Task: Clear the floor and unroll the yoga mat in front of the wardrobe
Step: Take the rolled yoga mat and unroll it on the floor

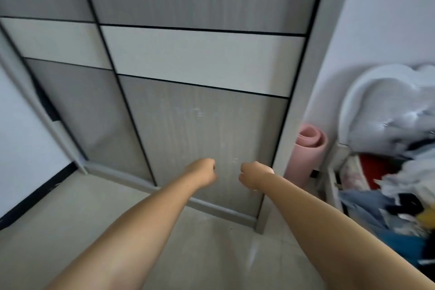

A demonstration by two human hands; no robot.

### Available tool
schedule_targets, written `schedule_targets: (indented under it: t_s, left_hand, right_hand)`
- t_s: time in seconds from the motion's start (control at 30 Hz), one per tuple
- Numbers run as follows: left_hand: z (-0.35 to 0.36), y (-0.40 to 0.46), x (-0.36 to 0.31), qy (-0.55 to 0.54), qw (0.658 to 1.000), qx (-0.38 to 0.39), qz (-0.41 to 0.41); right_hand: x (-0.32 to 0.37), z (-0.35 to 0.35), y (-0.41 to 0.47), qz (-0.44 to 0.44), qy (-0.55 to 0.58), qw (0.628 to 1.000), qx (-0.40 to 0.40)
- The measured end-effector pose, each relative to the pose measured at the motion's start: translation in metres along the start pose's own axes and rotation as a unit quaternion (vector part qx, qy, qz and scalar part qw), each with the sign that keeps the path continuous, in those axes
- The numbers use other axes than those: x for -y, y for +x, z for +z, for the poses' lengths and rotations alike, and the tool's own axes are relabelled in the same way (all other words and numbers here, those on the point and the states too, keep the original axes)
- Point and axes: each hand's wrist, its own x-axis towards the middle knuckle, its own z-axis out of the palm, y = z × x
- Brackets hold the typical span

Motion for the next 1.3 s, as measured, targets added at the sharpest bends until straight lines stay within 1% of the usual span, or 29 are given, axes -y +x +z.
schedule_targets:
  t_s: [0.2, 0.3, 0.43, 0.53, 0.67, 0.83, 1.07, 1.2, 1.3]
  left_hand:
    - [0.031, 0.024, -0.123, 0.034, 0.997, 0.022, 0.071]
    - [0.059, 0.035, -0.197, 0.047, 0.992, 0.042, 0.106]
    - [0.098, 0.044, -0.298, 0.071, 0.983, 0.073, 0.153]
    - [0.115, 0.053, -0.341, 0.071, 0.98, 0.083, 0.164]
    - [0.122, 0.08, -0.369, 0.065, 0.984, 0.088, 0.144]
    - [0.121, 0.132, -0.384, 0.035, 0.989, 0.086, 0.118]
    - [0.129, 0.233, -0.408, 0.039, 0.988, 0.107, 0.107]
    - [0.123, 0.308, -0.428, 0.05, 0.984, 0.145, 0.087]
    - [0.118, 0.362, -0.447, 0.06, 0.983, 0.151, 0.085]
  right_hand:
    - [-0.131, 0.002, -0.027, 0.072, 0.016, 0.997, 0.008]
    - [-0.204, 0.001, -0.038, 0.108, 0.047, 0.993, -0.004]
    - [-0.304, -0.009, -0.052, 0.149, 0.058, 0.987, -0.002]
    - [-0.359, -0.018, -0.053, 0.168, 0.067, 0.983, -0.017]
    - [-0.404, -0.025, -0.041, 0.175, 0.08, 0.981, -0.018]
    - [-0.429, -0.024, 0.001, 0.161, 0.094, 0.982, 0.005]
    - [-0.461, -0.039, 0.1, 0.151, 0.122, 0.981, 0.004]
    - [-0.49, -0.053, 0.171, 0.169, 0.143, 0.975, 0.016]
    - [-0.511, -0.059, 0.218, 0.189, 0.169, 0.967, 0.024]
